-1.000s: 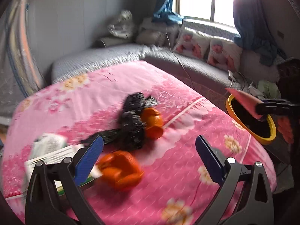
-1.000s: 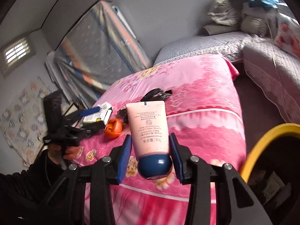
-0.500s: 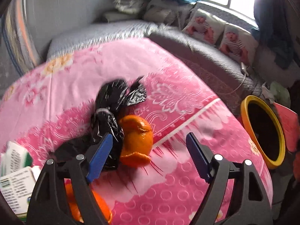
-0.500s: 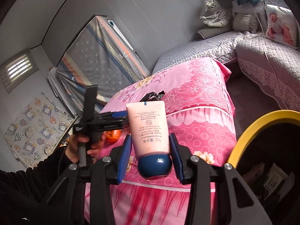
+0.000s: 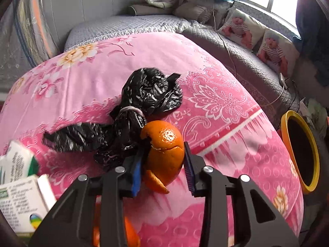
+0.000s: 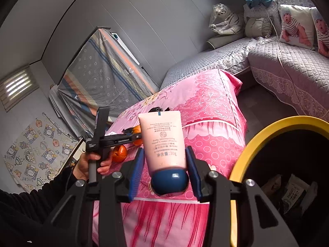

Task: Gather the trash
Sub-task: 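Grasp the orange peel with the left tool while the right tool holds the tube, then carry the peel and tube over the yellow bin and open both tools, then grasp the black plastic bag with the right tool while the left tool grasps an orange peel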

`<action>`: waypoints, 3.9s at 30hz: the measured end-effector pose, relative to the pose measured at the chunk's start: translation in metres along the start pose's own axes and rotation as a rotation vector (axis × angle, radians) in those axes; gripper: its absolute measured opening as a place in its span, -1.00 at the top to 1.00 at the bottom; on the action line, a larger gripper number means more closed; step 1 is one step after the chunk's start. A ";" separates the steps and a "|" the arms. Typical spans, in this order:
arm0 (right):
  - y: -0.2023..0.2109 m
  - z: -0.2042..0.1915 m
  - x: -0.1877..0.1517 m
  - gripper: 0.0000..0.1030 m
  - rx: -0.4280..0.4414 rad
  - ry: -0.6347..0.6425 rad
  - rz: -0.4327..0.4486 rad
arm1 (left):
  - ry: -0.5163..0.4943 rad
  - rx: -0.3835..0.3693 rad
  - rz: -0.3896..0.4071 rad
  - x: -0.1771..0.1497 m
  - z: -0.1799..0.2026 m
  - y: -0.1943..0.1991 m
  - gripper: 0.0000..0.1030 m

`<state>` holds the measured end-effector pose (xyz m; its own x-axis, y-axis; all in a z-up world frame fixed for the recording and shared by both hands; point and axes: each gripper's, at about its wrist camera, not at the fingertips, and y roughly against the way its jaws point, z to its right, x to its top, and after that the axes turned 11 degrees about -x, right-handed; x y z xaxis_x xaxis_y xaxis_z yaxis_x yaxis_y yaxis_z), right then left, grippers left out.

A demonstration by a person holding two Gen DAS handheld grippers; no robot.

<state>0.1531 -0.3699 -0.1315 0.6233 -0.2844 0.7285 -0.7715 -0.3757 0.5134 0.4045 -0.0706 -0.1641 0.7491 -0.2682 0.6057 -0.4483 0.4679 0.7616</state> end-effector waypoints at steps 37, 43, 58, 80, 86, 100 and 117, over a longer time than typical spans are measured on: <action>0.016 -0.019 -0.002 0.26 0.029 0.015 0.026 | -0.188 -0.090 -0.123 -0.105 0.052 0.073 0.51; 0.024 -0.011 -0.005 0.26 0.036 -0.007 0.047 | -0.228 -0.101 -0.042 -0.110 0.063 0.103 0.63; 0.092 0.045 -0.007 0.26 -0.156 -0.184 0.253 | -0.292 -0.422 0.175 -0.028 0.184 0.123 0.64; 0.084 0.158 -0.039 0.17 -0.474 -0.380 0.146 | -0.215 -0.509 0.013 0.000 0.305 -0.045 0.39; 0.092 0.137 -0.027 -0.54 -0.630 -0.270 0.239 | -0.023 -0.464 0.165 0.007 0.252 -0.006 -0.74; -0.046 -0.098 -0.020 -0.53 -0.240 0.621 0.063 | 0.153 -0.355 0.547 -0.005 0.061 0.245 -0.74; -0.259 -0.193 -0.011 0.37 -0.208 0.839 -0.283 | 0.104 0.032 0.424 -0.141 -0.026 0.288 -0.75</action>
<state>0.3208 -0.0988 -0.1848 0.5585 0.5600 0.6119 -0.6618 -0.1438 0.7357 0.1826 0.1239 -0.0364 0.5400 0.0287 0.8412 -0.7401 0.4920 0.4584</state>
